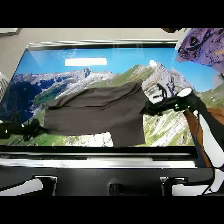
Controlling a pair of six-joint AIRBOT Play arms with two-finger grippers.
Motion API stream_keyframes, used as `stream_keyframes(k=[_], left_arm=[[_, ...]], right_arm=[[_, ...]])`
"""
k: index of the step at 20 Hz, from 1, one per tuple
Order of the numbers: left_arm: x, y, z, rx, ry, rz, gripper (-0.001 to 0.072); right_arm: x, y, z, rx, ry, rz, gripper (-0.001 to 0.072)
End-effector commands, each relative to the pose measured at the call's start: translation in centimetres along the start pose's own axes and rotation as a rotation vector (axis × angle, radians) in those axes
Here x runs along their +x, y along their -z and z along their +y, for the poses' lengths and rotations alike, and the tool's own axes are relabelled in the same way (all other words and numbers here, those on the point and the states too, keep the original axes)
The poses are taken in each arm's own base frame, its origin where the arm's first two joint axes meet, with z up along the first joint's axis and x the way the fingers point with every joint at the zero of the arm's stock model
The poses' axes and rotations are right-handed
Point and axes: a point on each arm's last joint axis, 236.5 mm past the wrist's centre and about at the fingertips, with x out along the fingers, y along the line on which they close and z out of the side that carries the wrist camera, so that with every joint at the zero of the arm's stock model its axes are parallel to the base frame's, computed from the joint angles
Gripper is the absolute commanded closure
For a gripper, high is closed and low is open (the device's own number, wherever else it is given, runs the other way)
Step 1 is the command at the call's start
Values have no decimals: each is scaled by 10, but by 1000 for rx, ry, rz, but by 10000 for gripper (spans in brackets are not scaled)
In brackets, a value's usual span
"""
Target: Fold the clothes and pants, and hang the long-sleeved shirts on hangers.
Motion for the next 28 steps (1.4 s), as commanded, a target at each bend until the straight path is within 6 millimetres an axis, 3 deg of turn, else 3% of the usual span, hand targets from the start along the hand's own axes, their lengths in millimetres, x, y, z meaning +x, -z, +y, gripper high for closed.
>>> stream_keyframes(k=[1,4,5,7,8,10,11,13,15,17,19,20,22,24,26,28], left_arm=[[-45,-42,-70,178,47,-151,691],[-140,-79,-178,455,93,-407,691],[-184,-82,-218,550,113,-518,691],[-274,-70,-282,691,134,-738,691],[-325,-54,-306,742,139,-859,691],[-411,-12,-332,791,122,-1083,691],[-444,14,-335,797,112,-1180,691],[-485,59,-322,766,68,-1316,691],[-503,96,-299,719,22,-1395,691],[-511,121,-275,644,-4,-1447,691],[-517,134,-257,586,-27,-1484,690],[-517,135,-253,576,-38,-1488,690],[-507,127,-251,571,-41,-1457,691],[-478,100,-247,563,-59,-1357,690],[-424,62,-245,606,-80,-1177,691],[-359,18,-237,618,-81,-981,690]], right_arm=[[-52,-51,46,-153,17,-168,683],[-141,-110,121,-345,59,-410,683],[-179,-122,150,-412,85,-504,683],[-250,-123,206,-538,142,-671,683],[-288,-112,234,-599,179,-762,682],[-352,-74,276,-696,255,-930,682],[-379,-46,292,-730,300,-995,682],[-424,12,315,-765,379,-1109,682],[-458,67,332,-783,428,-1216,682],[-479,107,341,-777,447,-1294,682],[-488,130,344,-761,447,-1334,682],[-487,131,343,-751,446,-1328,682],[-475,118,331,-709,441,-1270,682],[-447,88,311,-643,414,-1158,682],[-403,46,282,-544,359,-1009,682],[-347,-1,244,-441,305,-837,682]])
